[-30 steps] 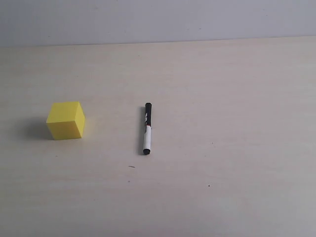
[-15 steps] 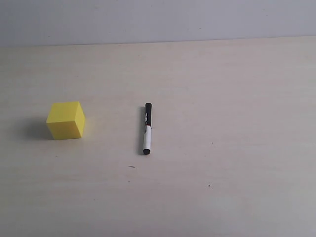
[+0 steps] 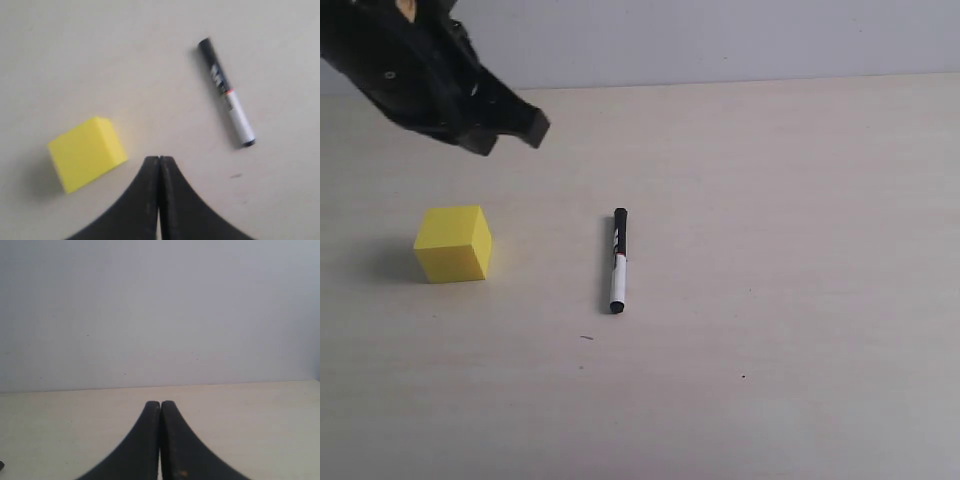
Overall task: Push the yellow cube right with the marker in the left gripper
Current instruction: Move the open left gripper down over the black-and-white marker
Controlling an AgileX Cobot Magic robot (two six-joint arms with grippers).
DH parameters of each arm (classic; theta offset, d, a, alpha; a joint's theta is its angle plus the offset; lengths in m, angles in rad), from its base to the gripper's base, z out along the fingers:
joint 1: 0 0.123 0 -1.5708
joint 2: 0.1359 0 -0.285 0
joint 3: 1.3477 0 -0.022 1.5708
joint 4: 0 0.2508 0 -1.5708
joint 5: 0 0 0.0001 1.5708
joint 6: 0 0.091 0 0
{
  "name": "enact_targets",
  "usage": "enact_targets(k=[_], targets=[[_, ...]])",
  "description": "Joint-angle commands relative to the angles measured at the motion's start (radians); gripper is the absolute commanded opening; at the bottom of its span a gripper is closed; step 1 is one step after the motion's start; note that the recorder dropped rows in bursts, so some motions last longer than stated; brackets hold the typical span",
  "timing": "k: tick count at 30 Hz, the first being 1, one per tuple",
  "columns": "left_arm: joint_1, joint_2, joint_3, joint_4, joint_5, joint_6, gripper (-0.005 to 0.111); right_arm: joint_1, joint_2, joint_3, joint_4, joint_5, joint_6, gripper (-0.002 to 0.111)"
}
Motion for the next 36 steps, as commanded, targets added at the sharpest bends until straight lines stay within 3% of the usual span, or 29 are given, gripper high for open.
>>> enact_targets(k=[1,5,8,12,22,29,36], targets=[[-0.018,0.005,-0.013,-0.112,-0.203,-0.018,0.0,-0.005,-0.005,0.005,-0.002,-0.004,-0.004,0.0],[-0.018,0.048,-0.063,-0.11,-0.179,-0.124,0.001,-0.005,-0.005,0.005,-0.002,-0.004,-0.004,0.0],[-0.02,0.096,-0.119,-0.107,-0.094,-0.18,0.009,-0.005,-0.005,0.005,-0.002,-0.004,-0.004,0.0],[-0.048,0.168,-0.186,-0.097,-0.016,-0.198,0.019,-0.005,-0.005,0.005,-0.002,-0.004,-0.004,0.0],[-0.14,0.332,-0.381,-0.09,0.118,-0.197,0.023,-0.005,-0.005,0.005,-0.002,-0.004,-0.004,0.0],[-0.15,0.365,-0.411,-0.089,0.17,-0.199,0.052,-0.005,-0.005,0.005,-0.002,-0.003,-0.003,0.0],[-0.141,0.395,-0.423,-0.107,0.188,-0.274,0.054,-0.005,-0.005,0.005,-0.002,-0.003,-0.003,0.0]])
